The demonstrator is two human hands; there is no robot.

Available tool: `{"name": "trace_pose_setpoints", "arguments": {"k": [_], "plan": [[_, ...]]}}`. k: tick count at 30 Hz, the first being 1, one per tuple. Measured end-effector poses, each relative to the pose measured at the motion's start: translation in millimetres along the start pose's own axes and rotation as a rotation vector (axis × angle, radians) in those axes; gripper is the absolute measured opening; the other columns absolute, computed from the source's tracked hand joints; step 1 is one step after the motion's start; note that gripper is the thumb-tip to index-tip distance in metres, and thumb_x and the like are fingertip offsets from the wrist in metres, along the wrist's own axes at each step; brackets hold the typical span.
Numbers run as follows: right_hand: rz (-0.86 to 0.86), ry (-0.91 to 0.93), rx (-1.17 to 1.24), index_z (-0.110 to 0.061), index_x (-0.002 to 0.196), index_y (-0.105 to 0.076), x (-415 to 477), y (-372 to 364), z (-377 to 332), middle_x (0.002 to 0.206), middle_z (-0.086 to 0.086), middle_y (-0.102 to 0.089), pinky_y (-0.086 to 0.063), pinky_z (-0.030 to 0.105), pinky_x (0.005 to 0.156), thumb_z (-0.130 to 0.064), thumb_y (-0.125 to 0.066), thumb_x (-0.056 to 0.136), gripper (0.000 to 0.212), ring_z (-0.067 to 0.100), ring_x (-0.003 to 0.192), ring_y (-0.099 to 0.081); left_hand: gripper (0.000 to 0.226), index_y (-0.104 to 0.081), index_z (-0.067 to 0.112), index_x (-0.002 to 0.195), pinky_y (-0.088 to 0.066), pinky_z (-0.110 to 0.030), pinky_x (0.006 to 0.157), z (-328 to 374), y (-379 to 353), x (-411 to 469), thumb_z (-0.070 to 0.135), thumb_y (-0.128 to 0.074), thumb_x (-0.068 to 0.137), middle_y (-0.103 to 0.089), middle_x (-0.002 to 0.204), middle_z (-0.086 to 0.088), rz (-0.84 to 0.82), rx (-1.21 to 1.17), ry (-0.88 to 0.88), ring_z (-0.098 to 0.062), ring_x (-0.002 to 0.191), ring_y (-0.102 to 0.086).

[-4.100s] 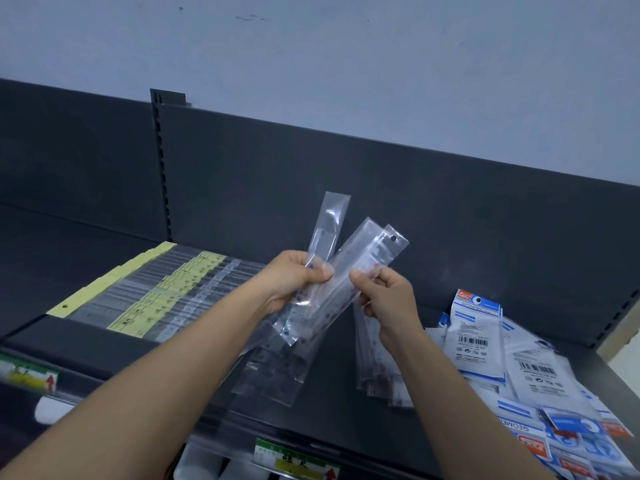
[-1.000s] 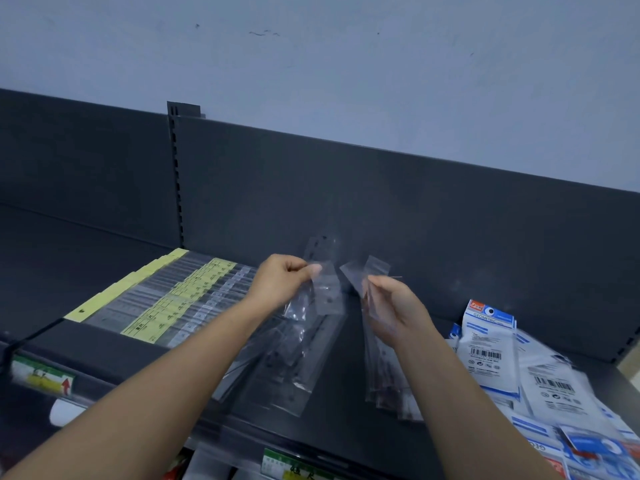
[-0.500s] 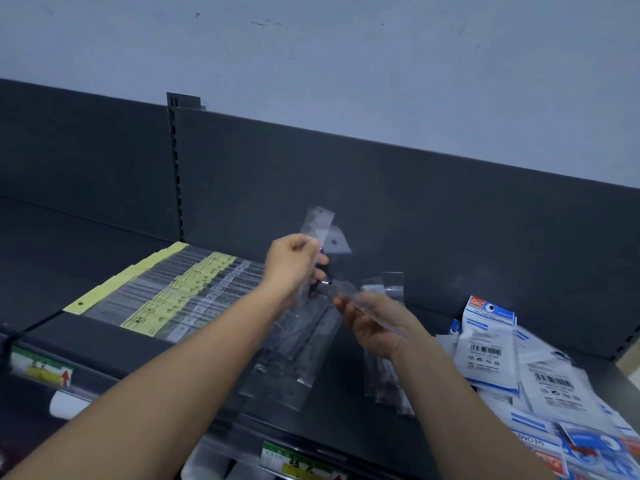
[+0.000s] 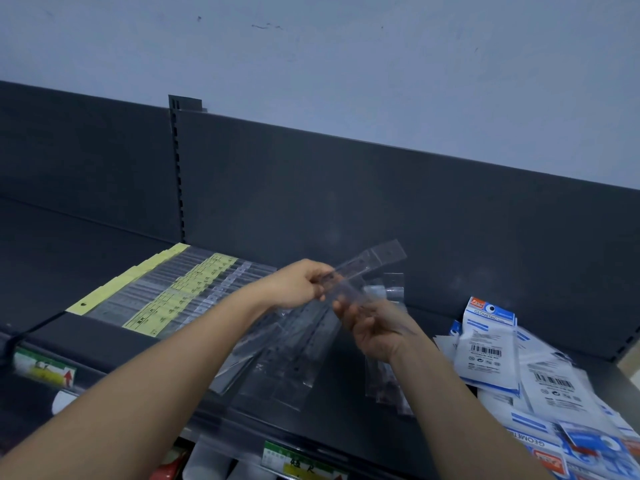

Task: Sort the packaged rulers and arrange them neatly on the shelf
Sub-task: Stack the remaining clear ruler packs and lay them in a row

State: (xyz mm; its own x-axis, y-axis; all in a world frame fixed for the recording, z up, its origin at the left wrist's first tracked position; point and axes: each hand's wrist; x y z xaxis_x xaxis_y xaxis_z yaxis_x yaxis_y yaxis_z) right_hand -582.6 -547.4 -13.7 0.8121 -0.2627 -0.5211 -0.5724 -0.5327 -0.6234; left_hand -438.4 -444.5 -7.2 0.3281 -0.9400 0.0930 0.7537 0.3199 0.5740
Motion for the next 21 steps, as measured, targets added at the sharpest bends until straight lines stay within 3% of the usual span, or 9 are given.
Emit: {"name": "trace_pose_setpoints", "arguments": {"k": [3,7,10,14,17,21], "plan": [[-0.014,0.004,0.043,0.005,0.086,-0.062,1.6,0.4,2.1,0.071,0.013,-0.063,-0.032,0.007,0.029,-0.001,-0.043,0.095,0.022,0.006,0.037,-0.055,0.014,-0.069,0.012,0.093,-0.050,-0.028,0.089,0.8,1.5,-2.9,0.000,-0.066,0.086,-0.073,0.091,-0.001,-0.003,0.024,-0.034,-0.012,0.087,-0.067],[0.047,0.099,-0.188,0.000,0.079,-0.062,-5.6,-2.2,1.9,0.056,0.003,-0.063,-0.031,0.012,0.026,-0.008,-0.045,0.097,0.025,0.005,0.032,-0.051,0.009,-0.069,0.011,0.075,-0.046,-0.019,0.058,5.7,1.1,-2.0,0.011,-0.074,0.083,-0.070,0.068,0.002,0.194,-0.075,0.003,-0.007,0.056,-0.057],[0.154,0.274,-0.311,-0.003,0.079,-0.060,-8.6,-4.0,2.6,0.043,-0.003,-0.059,-0.036,0.014,0.030,-0.012,-0.046,0.099,0.026,0.003,0.031,-0.051,0.013,-0.067,0.007,0.071,-0.040,-0.019,0.047,3.5,-3.4,-2.0,0.009,-0.075,0.081,-0.068,0.061,0.000,0.168,-0.179,0.091,-0.008,0.045,-0.050],[0.227,0.516,-0.190,-0.008,0.076,-0.061,-7.0,3.4,-1.5,0.056,-0.001,-0.067,-0.046,0.017,0.041,-0.012,-0.056,0.095,0.021,0.008,0.046,-0.062,0.014,-0.064,0.006,0.070,-0.040,-0.019,0.041,5.3,-20.4,2.7,0.003,-0.074,0.080,-0.062,0.050,-0.002,0.176,-0.410,0.268,-0.010,0.036,-0.049],[0.254,0.589,-0.210,-0.016,0.068,-0.050,-4.3,13.4,-5.7,0.056,-0.003,-0.059,-0.046,0.021,0.045,-0.014,-0.063,0.091,0.027,0.009,0.048,-0.056,0.012,-0.064,0.004,0.072,-0.044,-0.021,0.043,8.2,-36.5,6.3,0.001,-0.072,0.081,-0.065,0.057,-0.006,0.154,-0.530,0.331,-0.013,0.040,-0.052],[0.363,0.662,-0.337,-0.014,0.066,-0.048,-0.7,23.8,-8.0,0.059,0.002,-0.054,-0.052,0.030,0.053,-0.012,-0.069,0.087,0.030,0.013,0.050,-0.054,0.021,-0.060,0.006,0.075,-0.045,-0.021,0.047,16.0,-53.5,12.5,0.017,-0.061,0.093,-0.062,0.060,-0.008,0.070,-0.568,0.322,-0.016,0.045,-0.054]]}}
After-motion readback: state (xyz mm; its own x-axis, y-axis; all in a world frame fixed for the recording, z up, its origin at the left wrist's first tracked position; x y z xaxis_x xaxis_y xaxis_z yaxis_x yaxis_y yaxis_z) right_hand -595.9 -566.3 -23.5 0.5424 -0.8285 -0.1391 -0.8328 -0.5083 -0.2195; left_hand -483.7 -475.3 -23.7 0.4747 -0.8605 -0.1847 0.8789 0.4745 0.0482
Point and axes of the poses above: each hand's wrist, its own x-axis towards the middle knuckle, its own y-axis out of the back of the hand, z = x × y
